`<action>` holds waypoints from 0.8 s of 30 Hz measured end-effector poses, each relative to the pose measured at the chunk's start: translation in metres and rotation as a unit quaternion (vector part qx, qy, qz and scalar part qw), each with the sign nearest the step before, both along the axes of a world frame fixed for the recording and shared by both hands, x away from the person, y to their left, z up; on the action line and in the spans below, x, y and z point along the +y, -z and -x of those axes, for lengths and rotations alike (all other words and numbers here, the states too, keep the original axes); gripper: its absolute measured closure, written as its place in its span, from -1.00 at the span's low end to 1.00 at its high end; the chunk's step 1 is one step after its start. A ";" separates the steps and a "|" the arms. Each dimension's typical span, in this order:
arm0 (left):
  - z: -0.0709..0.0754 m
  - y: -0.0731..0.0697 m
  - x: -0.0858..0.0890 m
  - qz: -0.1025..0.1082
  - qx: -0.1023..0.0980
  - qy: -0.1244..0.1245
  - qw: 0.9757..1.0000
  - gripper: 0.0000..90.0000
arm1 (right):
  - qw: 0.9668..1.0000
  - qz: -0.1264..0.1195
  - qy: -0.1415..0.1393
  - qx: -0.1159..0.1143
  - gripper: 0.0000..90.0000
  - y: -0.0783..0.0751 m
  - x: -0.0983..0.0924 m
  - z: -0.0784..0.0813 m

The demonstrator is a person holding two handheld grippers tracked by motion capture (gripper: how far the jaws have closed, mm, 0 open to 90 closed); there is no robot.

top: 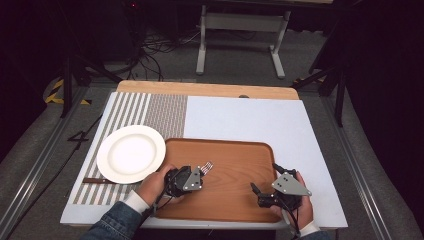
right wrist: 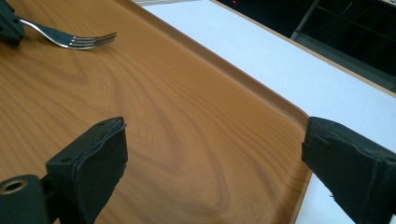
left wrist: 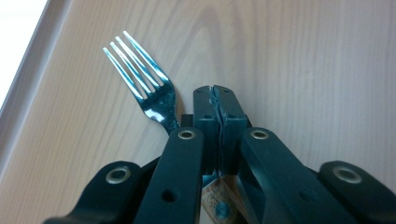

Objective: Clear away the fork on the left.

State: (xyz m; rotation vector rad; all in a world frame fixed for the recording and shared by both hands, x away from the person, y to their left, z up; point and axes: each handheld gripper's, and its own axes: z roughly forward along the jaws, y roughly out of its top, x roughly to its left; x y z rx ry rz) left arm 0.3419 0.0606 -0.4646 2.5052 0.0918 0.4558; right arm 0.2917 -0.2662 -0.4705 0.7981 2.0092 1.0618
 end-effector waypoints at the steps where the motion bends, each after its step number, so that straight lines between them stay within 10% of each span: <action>1: -0.001 0.000 0.002 -0.003 0.000 -0.004 1.000 0.98 | 1.000 0.000 0.000 0.000 -0.83 0.000 0.000 0.000; 24: 0.001 -0.003 0.052 -0.010 0.023 -0.097 0.995 0.95 | 1.000 0.006 -0.001 0.008 -0.83 0.001 0.001 -0.001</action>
